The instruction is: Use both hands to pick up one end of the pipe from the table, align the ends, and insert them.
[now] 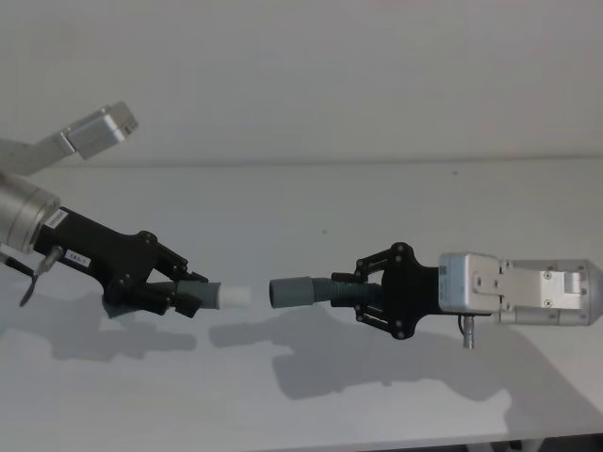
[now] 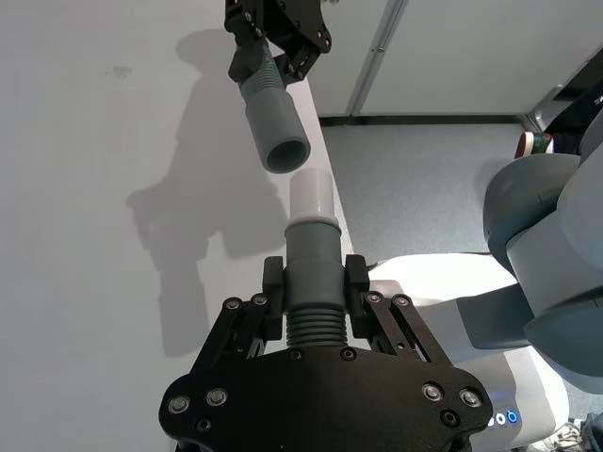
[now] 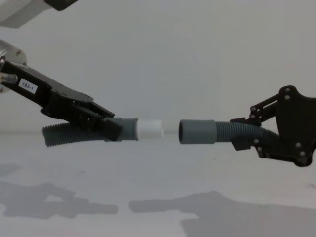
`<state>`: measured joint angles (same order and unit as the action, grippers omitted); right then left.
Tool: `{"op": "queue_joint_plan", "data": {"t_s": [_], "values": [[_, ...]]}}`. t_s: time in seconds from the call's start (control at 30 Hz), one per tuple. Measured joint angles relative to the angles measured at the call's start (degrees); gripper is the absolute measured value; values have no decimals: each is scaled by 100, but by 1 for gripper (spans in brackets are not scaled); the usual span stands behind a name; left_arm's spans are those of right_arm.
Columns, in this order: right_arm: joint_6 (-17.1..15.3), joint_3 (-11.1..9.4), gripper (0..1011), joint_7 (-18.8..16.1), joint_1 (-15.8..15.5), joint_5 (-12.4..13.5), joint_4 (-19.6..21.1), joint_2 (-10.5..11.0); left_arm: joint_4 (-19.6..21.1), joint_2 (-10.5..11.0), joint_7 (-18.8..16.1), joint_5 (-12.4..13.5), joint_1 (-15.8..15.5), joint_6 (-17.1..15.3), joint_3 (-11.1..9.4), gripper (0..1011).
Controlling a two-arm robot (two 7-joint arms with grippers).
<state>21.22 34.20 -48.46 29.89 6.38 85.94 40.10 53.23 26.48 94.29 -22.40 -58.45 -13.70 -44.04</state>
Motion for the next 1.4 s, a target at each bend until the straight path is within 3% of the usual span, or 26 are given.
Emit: {"op": "queue_joint_plan", "data": {"t_s": [1.4], "values": [[-64, 171, 214, 90, 87, 83, -20, 25, -247, -144, -72, -98, -58, 77, -96, 354]]}}
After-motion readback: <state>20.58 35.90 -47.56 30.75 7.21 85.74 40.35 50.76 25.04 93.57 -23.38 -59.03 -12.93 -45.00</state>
